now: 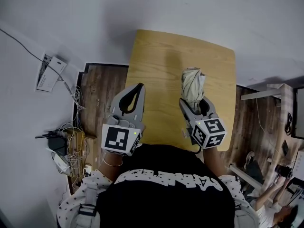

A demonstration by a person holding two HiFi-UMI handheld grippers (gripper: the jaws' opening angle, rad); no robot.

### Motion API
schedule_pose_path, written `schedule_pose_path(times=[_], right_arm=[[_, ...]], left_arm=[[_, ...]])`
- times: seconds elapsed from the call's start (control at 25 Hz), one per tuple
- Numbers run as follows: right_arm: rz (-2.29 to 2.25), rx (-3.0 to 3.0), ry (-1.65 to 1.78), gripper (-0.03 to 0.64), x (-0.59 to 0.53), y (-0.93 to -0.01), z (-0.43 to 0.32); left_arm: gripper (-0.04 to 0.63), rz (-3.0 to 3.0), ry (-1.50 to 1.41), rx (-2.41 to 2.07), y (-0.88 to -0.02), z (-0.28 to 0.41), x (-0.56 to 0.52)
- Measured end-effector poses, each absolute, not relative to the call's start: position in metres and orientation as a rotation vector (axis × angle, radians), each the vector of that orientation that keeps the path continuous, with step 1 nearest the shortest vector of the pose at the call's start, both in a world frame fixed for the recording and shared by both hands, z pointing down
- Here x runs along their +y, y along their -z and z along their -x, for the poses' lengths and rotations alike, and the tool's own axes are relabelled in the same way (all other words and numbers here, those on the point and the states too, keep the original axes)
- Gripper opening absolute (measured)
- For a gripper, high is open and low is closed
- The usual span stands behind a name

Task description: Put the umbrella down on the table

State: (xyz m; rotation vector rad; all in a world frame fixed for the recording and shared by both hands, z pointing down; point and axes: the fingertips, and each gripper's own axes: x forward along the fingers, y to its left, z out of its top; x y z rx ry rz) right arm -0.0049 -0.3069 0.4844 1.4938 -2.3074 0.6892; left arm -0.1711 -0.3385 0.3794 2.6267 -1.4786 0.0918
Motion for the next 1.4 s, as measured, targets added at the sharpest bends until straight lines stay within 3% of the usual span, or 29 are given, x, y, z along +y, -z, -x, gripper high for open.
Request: schedule_pose_path(times=[1.4], right_arm=[[-1.436, -2.105, -0.812, 0.287, -0.331, -0.556, 0.013]], left_arm=[[0.002, -2.566, -0.145, -1.497, -0.399, 0.192, -0.364]])
